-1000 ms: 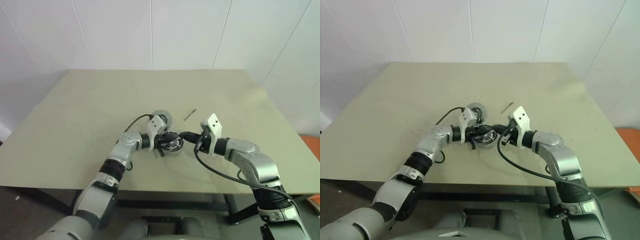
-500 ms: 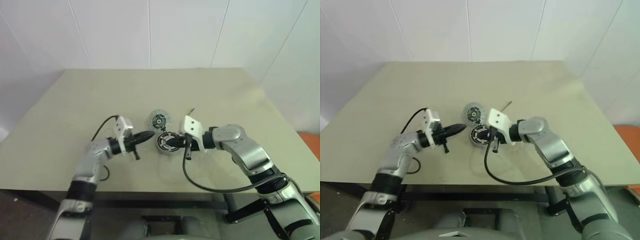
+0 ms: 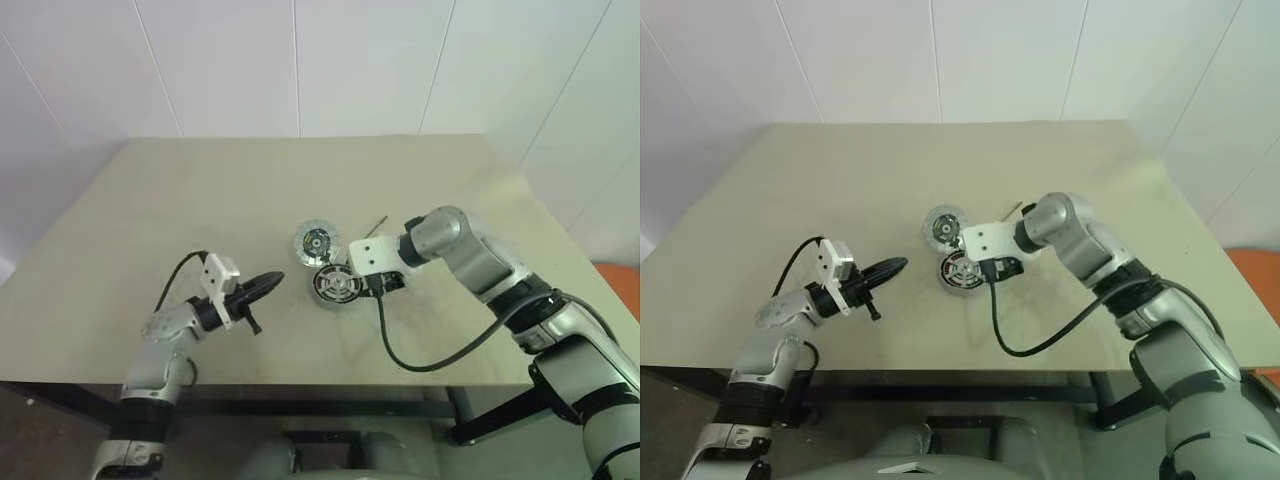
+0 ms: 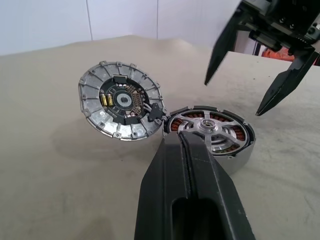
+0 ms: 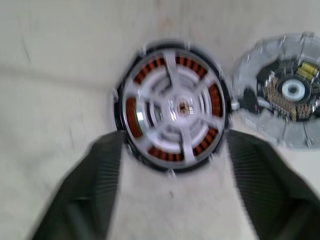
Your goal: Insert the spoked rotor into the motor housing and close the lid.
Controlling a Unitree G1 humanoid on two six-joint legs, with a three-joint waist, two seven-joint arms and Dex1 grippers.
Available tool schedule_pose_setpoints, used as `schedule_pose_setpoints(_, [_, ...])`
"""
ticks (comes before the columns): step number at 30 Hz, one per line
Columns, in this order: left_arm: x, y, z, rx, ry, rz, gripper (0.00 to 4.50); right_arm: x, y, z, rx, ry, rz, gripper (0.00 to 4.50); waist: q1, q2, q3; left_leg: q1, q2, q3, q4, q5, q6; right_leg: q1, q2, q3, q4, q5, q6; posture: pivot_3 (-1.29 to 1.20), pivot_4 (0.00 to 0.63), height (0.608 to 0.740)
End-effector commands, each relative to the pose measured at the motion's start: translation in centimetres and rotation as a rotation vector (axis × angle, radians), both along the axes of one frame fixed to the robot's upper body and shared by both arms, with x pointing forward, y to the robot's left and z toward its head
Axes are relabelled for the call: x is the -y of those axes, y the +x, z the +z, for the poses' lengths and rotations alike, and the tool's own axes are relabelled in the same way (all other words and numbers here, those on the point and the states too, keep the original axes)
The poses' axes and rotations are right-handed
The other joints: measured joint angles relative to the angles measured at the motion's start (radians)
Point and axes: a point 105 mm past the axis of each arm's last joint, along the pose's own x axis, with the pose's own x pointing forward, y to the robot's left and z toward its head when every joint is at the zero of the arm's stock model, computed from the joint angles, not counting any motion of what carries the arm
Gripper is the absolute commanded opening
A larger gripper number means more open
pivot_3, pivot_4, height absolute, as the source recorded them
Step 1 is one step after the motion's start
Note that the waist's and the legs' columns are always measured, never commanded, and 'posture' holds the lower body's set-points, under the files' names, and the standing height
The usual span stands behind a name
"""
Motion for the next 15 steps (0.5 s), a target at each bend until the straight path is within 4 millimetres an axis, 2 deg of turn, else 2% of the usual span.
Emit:
schedule_pose_setpoints(1, [0.0, 0.3, 1.3, 0.06, -0.017, 0.003, 0.0, -0.6, -0.7, 0.6, -0.025, -0.023, 0.071, 4.21, 0.001, 0.0, 0.0, 0.0, 0.0, 0.0, 0.0, 0.0, 0.0, 0.0, 0.0, 0.0, 0.0, 0.0, 0.0, 0.0, 0.0, 0.74])
schedule_pose_setpoints(5, [0.0, 0.4, 1.2, 0.062, -0.018, 0.006, 0.0, -0.8, -1.8, 0.1, -0.082, -0.043, 0.119, 4.21, 0.0, 0.0, 0.0, 0.0, 0.0, 0.0, 0.0, 0.0, 0.0, 0.0, 0.0, 0.0, 0.0, 0.0, 0.0, 0.0, 0.0, 0.74])
schedule_pose_setpoints(11, [0.2, 0.7, 1.1, 0.06, -0.02, 0.004, 0.0, -1.1, -2.3, -1.0, -0.097, -0.075, 0.148, 4.21, 0.0, 0.0, 0.0, 0.0, 0.0, 0.0, 0.0, 0.0, 0.0, 0.0, 0.0, 0.0, 0.0, 0.0, 0.0, 0.0, 0.0, 0.74])
schedule_pose_setpoints(15, [0.2, 0.7, 1.0, 0.06, -0.023, 0.005, 0.0, -1.1, -2.1, -1.5, -0.097, -0.078, 0.142, 3.37, 0.001, 0.0, 0.0, 0.0, 0.0, 0.0, 0.0, 0.0, 0.0, 0.0, 0.0, 0.0, 0.0, 0.0, 0.0, 0.0, 0.0, 0.74])
